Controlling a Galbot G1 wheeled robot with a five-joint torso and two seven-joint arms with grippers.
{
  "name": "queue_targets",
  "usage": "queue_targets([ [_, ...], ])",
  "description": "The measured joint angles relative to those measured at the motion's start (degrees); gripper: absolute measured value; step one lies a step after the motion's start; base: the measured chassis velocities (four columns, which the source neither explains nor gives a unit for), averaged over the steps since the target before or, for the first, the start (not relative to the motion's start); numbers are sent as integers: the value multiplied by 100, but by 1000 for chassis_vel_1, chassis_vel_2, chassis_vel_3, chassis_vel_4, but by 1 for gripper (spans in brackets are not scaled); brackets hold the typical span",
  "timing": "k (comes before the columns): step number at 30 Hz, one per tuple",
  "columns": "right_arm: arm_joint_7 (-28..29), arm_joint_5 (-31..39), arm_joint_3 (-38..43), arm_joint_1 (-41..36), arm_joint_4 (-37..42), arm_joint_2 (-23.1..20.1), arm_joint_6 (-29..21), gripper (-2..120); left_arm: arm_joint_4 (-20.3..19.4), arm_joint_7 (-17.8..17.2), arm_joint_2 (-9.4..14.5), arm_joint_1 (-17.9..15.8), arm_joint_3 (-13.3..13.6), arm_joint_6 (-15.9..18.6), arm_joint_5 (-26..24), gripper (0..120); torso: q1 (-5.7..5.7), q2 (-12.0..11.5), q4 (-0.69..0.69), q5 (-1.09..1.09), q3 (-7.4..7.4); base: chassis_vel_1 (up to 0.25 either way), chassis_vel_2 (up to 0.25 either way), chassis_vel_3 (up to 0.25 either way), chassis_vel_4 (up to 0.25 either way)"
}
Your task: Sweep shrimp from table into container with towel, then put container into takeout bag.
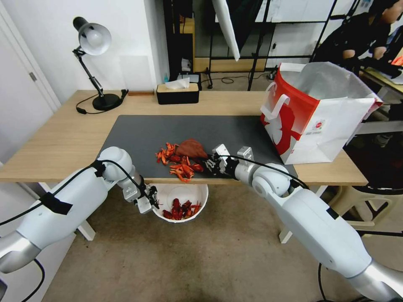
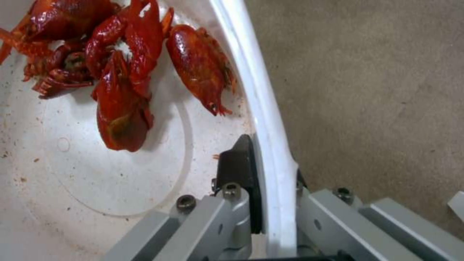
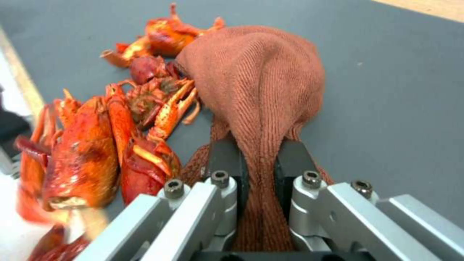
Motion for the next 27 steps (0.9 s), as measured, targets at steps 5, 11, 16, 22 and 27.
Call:
queue_targets([
  [5, -18, -31, 37, -171, 183, -41, 0, 7, -9, 1, 4, 0, 5, 0, 4, 0, 0, 0, 0, 0, 0, 0, 0, 0, 0],
  [11, -24, -45, 60, -301, 328, -67, 2, 7, -14, 2, 7, -8, 10, 4, -3, 0, 0, 0, 0, 0, 0, 0, 0, 0, 0],
  [16, -41, -60, 88, -423, 467, -111, 12, 7, -25, 3, 22, 3, 10, 5, -3, 0, 0, 0, 1, 0, 0, 0, 0, 0, 0],
  [22, -114, -108, 147, -565, 605, -191, 40, 7, -22, 2, 35, 11, 6, 5, -8, 0, 0, 0, 0, 0, 1, 0, 0, 0, 0],
  [27, -165, -111, 226, -720, 741, -276, 66, 7, -9, 1, 25, 8, 11, 5, -8, 0, 0, 0, 0, 0, 1, 0, 0, 0, 0],
])
